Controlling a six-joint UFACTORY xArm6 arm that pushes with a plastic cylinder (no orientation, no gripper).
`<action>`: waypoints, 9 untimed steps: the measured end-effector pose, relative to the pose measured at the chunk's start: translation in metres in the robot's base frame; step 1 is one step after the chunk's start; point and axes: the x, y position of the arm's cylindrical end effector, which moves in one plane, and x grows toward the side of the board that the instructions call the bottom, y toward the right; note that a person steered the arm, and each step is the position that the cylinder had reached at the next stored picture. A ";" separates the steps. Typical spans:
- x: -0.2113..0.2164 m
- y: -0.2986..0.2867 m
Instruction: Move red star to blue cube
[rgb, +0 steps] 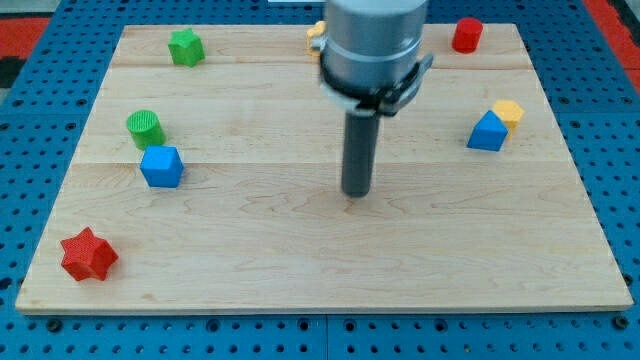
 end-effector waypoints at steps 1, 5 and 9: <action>0.052 -0.042; 0.105 -0.263; 0.059 -0.283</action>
